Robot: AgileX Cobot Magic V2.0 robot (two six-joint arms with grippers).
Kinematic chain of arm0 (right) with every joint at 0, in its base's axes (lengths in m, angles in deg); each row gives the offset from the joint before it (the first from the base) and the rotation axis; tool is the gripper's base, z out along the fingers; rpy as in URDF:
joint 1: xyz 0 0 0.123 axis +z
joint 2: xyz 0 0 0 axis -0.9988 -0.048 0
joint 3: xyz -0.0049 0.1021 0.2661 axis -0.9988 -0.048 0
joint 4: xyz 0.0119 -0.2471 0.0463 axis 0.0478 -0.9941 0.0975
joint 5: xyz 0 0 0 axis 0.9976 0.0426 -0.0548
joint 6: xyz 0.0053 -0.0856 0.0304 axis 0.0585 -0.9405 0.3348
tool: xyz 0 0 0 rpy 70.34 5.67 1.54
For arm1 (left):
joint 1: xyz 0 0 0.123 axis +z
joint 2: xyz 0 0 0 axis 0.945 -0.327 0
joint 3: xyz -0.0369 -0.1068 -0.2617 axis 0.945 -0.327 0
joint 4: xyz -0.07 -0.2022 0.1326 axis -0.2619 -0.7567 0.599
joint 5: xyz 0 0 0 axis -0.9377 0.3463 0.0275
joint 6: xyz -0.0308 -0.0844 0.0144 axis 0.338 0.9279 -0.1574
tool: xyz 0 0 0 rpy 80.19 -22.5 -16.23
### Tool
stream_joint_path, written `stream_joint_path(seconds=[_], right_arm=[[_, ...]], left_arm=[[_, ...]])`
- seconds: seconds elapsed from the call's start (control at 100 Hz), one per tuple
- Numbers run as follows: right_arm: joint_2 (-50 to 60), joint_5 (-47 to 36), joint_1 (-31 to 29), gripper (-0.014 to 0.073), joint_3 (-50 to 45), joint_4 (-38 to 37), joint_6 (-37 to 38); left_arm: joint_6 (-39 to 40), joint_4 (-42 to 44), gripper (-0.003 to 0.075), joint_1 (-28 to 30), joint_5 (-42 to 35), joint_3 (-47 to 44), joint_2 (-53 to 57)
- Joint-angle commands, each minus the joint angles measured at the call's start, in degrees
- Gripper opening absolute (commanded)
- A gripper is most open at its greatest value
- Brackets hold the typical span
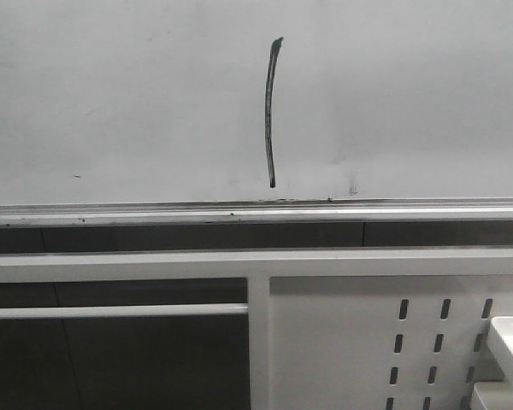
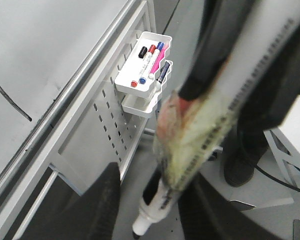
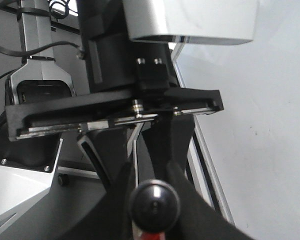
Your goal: Write number 1 on whiteboard
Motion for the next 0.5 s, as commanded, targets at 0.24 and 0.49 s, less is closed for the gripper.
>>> stream_joint_path(seconds=[0.24, 0.49], right_arm=[[0.5, -1.8, 0.0, -0.0077, 1.5, 0.4, -0.2], [-0.6, -3.1, -0.8, -0.0077, 1.5, 0.6, -0.2]], left_arm=[[1.0, -0.6, 0.0264, 0.0, -5.5, 2.3, 0.1], [1.0, -0.6, 0.0263, 0.0, -5.5, 2.3, 0.1]])
